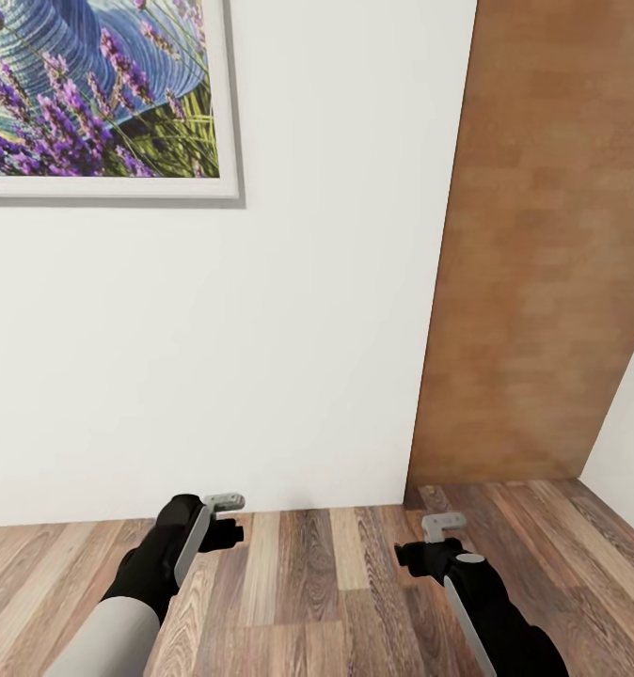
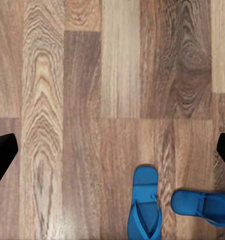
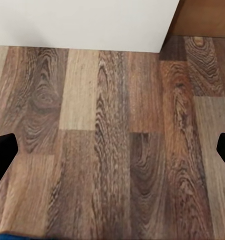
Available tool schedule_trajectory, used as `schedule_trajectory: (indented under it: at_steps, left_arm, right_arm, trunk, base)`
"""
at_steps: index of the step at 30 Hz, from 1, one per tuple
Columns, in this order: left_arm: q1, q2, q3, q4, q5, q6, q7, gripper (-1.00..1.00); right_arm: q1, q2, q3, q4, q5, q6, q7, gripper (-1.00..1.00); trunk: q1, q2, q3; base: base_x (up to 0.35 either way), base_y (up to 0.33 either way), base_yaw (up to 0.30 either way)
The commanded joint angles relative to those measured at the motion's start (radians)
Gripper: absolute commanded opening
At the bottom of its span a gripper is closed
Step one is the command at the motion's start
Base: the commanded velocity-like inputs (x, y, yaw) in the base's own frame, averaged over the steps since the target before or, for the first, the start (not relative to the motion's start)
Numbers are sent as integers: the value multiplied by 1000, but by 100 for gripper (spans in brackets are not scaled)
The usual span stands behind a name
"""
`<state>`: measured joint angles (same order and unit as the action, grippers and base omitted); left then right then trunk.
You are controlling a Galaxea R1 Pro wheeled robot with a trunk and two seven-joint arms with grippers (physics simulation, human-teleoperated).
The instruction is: In the bedroom, move the book from the bed onto either nightstand, and place the two sandals side by side next to the bed.
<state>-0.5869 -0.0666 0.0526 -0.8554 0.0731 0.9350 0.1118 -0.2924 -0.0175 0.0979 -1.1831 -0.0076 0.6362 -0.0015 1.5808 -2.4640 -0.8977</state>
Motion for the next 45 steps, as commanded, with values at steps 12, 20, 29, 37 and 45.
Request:
schedule_trajectory:
  at_steps: [12, 20, 29, 37, 45]
  left_arm:
    - [-1, 1, 3, -10, 10, 4, 8, 100]
    - [-1, 1, 3, -10, 10, 4, 8, 100]
    - [-1, 1, 3, -10, 10, 4, 8, 100]
    - [-1, 1, 3, -10, 10, 4, 8, 100]
    - [-1, -1, 3, -10, 11, 3, 9, 100]
  right_arm:
    - [-1, -1, 2, -1, -2, 5, 0, 100]
    - [-1, -1, 2, -2, -2, 5, 0, 100]
    - [-1, -1, 3, -1, -2, 5, 0, 100]
    - [-1, -1, 2, -2, -1, 6, 0, 100]
    - [-1, -1, 0, -1, -2, 5, 0, 100]
  trunk:
    - [22, -38, -44]
    - [26, -39, -75]
    - [30, -42, -110]
    - [34, -43, -141]
    - [37, -45, -171]
  base:
    - [-54, -73, 0]
    - [-30, -49, 0]
    - [-91, -3, 37]
    - [-1, 0, 118]
    - [-6, 0, 4]
